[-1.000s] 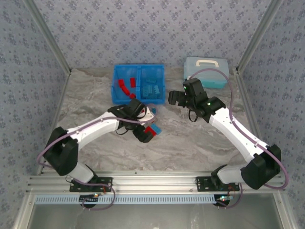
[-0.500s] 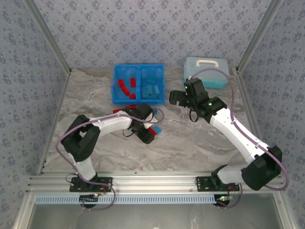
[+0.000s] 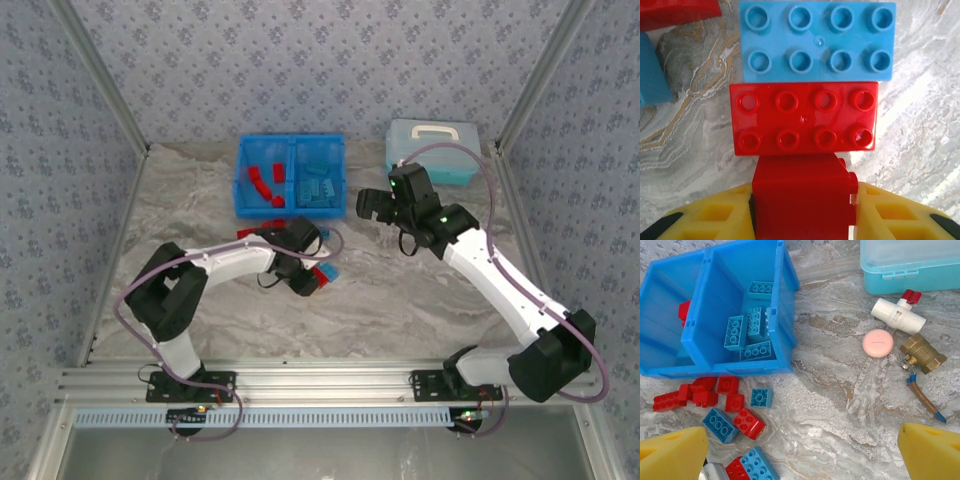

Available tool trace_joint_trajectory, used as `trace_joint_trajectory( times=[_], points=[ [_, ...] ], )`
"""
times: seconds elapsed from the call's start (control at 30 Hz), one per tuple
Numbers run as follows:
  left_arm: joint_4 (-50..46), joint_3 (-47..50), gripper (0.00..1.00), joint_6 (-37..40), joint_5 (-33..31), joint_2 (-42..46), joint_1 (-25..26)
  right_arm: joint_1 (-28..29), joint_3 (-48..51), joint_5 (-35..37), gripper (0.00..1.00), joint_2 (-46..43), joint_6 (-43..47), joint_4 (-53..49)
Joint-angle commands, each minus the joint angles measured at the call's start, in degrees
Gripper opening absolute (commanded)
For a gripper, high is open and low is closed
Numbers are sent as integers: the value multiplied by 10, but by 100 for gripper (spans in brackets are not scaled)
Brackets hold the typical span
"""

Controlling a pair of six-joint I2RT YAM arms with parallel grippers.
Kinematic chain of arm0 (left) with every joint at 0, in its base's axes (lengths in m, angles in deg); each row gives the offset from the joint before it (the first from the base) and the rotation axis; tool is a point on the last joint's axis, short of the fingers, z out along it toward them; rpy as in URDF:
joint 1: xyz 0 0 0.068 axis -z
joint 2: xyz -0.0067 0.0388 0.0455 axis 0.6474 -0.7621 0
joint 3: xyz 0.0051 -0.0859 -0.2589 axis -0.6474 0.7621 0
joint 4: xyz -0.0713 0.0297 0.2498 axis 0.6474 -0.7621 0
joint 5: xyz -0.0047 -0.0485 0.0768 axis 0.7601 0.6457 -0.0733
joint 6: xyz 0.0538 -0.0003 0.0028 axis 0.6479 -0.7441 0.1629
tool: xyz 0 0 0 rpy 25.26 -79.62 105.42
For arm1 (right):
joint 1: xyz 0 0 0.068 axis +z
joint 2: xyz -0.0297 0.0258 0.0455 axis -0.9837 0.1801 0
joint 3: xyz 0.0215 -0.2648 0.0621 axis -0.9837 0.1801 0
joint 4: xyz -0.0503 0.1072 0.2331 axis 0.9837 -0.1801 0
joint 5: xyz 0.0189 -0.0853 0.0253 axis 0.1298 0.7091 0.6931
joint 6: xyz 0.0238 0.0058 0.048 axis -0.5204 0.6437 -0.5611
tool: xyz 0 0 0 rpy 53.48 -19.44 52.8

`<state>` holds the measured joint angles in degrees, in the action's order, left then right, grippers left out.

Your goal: Sort the legos into containers by color

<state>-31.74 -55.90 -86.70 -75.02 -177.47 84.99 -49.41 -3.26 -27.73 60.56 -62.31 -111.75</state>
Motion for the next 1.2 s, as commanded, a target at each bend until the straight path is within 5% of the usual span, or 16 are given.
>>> trace_joint_trajectory(
  times=[0.0,0.17,0.33,0.67,0.97,1.17],
  points=[
    [-4,5,37,-19,23,69,4,-4,3,8,100,-20,-10,-16],
    [-13,-34,36,-40,15,160,-20,-4,3,12,100,-29,-10,-16],
    [-14,-127,36,-51,-49,162,-90,-4,2,7,100,-32,-13,-11],
    [-108,-493,35,-112,-77,-135,-249,2,1,14,100,-53,-19,-25],
    [-200,-774,42,-143,-72,-383,-281,4,14,27,100,-88,-26,-40],
    [-212,-821,53,-153,-63,-403,-287,3,12,26,100,-89,-29,-43]
  ],
)
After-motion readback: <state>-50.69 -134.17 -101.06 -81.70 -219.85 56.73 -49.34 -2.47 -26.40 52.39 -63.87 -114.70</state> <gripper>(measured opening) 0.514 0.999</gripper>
